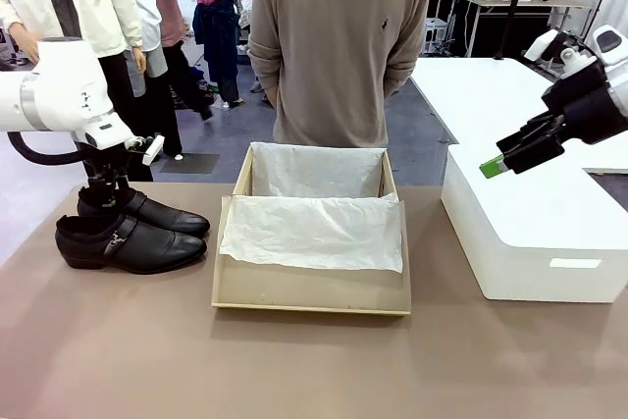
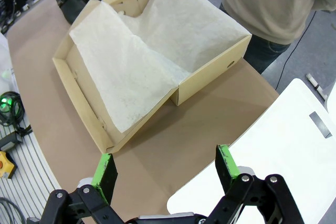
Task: Pack the shoes into the box.
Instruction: Place one shoe of the Shoes into the Shoes Box.
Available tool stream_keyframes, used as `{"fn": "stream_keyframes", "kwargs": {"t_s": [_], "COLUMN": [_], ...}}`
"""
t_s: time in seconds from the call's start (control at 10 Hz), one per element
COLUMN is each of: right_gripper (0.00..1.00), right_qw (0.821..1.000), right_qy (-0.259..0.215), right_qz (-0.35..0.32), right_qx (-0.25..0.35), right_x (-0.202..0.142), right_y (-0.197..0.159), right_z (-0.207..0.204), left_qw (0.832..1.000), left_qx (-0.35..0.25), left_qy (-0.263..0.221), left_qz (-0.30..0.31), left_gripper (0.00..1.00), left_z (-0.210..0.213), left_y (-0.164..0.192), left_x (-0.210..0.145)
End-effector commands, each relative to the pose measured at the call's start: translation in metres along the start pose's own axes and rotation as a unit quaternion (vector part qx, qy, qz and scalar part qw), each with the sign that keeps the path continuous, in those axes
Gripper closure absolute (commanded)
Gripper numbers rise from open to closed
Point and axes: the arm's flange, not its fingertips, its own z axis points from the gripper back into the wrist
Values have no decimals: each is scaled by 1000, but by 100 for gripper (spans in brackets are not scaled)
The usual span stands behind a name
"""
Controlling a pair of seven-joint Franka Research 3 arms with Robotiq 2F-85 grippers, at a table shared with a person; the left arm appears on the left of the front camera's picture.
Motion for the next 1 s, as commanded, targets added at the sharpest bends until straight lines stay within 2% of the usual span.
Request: {"fn": "stream_keyframes", "kwargs": {"t_s": [0.0,0.3,0.4,0.9], "right_gripper": [0,0,0,0], "right_qw": [1000,1000,1000,1000], "right_qy": [-10,-10,-10,-10], "right_qz": [11,11,11,11], "right_qx": [7,7,7,7], "right_x": [0,0,0,0], "right_y": [-4,-4,-4,-4], "right_z": [-1,-1,-1,-1], "left_qw": [1000,1000,1000,1000], "left_qx": [-16,-14,-14,-14], "left_qy": [-3,3,3,14], "left_qz": [-6,-3,-3,-10], "left_gripper": [36,92,100,100], "left_z": [2,3,2,4], "left_y": [6,6,7,7], "left_x": [-3,-3,-3,-4]}}
